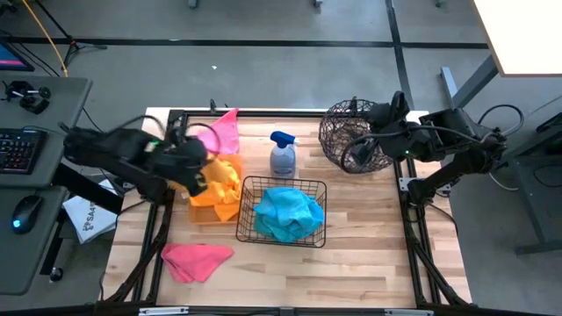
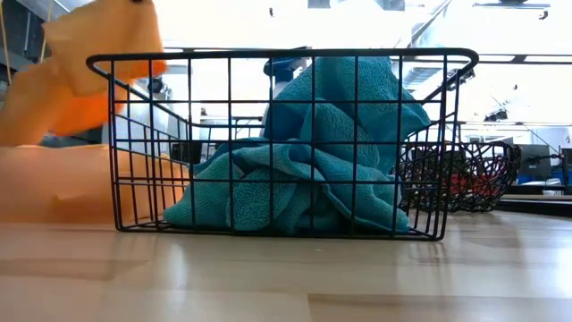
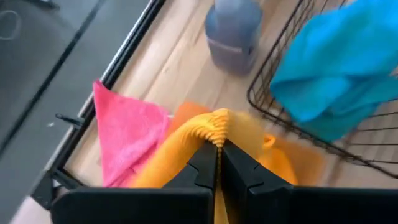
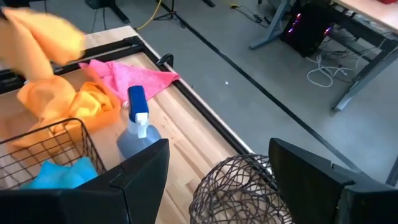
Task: Sort microfiber towel by color & place in baskets
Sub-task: Put the yellow towel into the orange bin, then put the bottom pink towel into the top wire basket
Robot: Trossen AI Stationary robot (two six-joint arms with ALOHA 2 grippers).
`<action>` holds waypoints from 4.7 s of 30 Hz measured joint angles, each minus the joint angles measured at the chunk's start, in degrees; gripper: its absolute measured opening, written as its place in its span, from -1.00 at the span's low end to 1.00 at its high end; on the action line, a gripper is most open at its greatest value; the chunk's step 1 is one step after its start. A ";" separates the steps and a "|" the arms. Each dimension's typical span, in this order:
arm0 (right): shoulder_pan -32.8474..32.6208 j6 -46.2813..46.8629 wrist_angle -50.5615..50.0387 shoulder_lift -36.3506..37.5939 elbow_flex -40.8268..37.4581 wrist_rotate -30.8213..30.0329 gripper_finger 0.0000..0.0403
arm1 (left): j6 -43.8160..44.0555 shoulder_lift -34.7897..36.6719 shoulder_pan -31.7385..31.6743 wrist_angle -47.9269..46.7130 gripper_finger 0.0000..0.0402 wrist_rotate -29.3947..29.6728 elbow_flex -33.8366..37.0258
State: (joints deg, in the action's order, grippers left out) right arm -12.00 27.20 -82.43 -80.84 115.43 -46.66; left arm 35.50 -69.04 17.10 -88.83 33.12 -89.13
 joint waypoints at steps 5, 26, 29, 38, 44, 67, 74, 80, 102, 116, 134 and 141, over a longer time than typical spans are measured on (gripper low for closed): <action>0.00 0.02 0.81 0.00 -0.01 -1.48 0.35 | -8.39 -4.56 -4.43 6.00 -1.00 2.43 1.26; 0.01 0.87 0.78 0.00 0.01 -1.85 0.35 | 23.05 9.17 -6.06 17.55 -1.00 9.63 26.95; 0.01 0.83 0.77 0.00 0.01 -2.19 0.35 | 27.62 8.95 -7.61 20.23 -1.00 0.20 34.43; 0.01 0.84 0.75 -0.11 -0.01 -2.72 0.35 | 15.23 2.30 -17.31 25.75 -1.00 -24.83 42.67; 0.01 0.85 0.72 -0.11 -0.01 -2.08 0.35 | 6.97 -4.63 -25.33 30.88 -1.00 -37.55 47.71; 0.01 1.31 0.76 -0.13 -0.01 1.38 0.35 | -15.52 -14.16 -27.36 19.70 -0.43 -41.59 35.66; 0.01 1.49 0.78 -0.13 -0.01 2.11 0.35 | -21.76 -12.90 -27.36 5.42 -0.08 -38.33 24.75; 0.01 1.49 0.80 -0.13 -0.01 2.11 0.35 | -22.33 -8.80 -27.36 0.88 0.10 -37.42 20.31; 0.01 -0.56 0.80 -0.15 -0.01 2.55 0.35 | 6.35 -11.67 26.00 22.69 0.14 -31.27 19.14; 0.01 -1.68 0.78 -0.15 -0.01 2.52 0.35 | 18.05 -28.65 33.86 26.49 0.14 -26.80 23.64; 0.00 -0.20 0.52 -0.15 -0.01 2.50 0.35 | 16.26 -26.72 31.05 39.92 -0.09 -31.49 38.41; -0.05 0.98 0.50 -0.13 -0.01 6.04 0.35 | 18.78 -18.90 27.38 41.49 -0.90 -36.47 34.86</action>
State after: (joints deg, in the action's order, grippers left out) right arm -12.05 28.18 -81.92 -80.97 115.42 -40.62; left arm 54.28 -87.94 44.48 -47.34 -3.35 -54.27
